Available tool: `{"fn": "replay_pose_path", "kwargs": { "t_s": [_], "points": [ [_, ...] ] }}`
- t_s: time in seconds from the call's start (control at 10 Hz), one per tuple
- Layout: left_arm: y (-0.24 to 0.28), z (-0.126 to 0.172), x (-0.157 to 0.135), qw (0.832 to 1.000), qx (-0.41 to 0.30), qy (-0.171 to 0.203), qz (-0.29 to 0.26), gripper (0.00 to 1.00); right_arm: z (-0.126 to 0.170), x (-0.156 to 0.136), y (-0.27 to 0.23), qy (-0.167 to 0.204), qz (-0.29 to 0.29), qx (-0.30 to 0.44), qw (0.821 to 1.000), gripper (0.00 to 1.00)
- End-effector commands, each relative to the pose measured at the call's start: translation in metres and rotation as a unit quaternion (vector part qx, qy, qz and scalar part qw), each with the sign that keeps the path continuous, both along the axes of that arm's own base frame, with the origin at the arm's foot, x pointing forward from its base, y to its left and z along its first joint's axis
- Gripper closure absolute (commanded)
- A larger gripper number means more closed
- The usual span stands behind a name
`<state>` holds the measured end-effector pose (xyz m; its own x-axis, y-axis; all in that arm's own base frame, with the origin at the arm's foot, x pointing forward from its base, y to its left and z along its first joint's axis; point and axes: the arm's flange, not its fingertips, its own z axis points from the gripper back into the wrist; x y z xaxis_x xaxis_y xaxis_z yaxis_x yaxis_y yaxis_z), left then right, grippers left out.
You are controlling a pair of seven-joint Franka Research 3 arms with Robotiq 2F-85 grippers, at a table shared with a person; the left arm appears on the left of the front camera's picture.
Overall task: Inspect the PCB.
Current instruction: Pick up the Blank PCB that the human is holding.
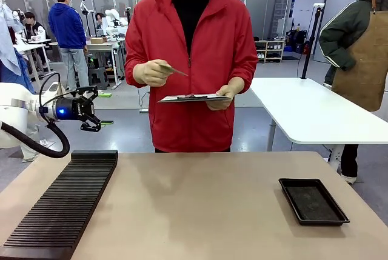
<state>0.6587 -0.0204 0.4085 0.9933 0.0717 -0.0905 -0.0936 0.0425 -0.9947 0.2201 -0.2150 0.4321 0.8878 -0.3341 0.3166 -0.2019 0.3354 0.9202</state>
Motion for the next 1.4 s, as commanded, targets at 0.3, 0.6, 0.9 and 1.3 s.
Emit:
{"fn": "replay_pose_path", "kwargs": {
  "t_s": [0.3, 0.6, 0.9, 1.3],
  "points": [
    [-0.004, 0.001, 0.000, 1.000, 0.000, -0.001, -0.003, 0.00, 0.001, -0.001, -0.001, -0.009, 0.001, 0.003, 1.000, 0.00],
    [-0.004, 0.001, 0.000, 1.000, 0.000, -0.001, -0.003, 0.00, 0.001, -0.001, -0.001, -0.009, 0.001, 0.003, 1.000, 0.00],
    [-0.003, 0.000, 0.000, 1.000, -0.001, 0.000, -0.002, 0.00, 0.001, -0.001, -0.001, -0.009, 0.001, 0.003, 1.000, 0.00],
    [0.069, 0.014, -0.092, 0.995, -0.021, -0.042, -0.091, 0.00, 0.001, -0.001, -0.001, -0.009, 0.001, 0.003, 1.000, 0.00]
  ]
}}
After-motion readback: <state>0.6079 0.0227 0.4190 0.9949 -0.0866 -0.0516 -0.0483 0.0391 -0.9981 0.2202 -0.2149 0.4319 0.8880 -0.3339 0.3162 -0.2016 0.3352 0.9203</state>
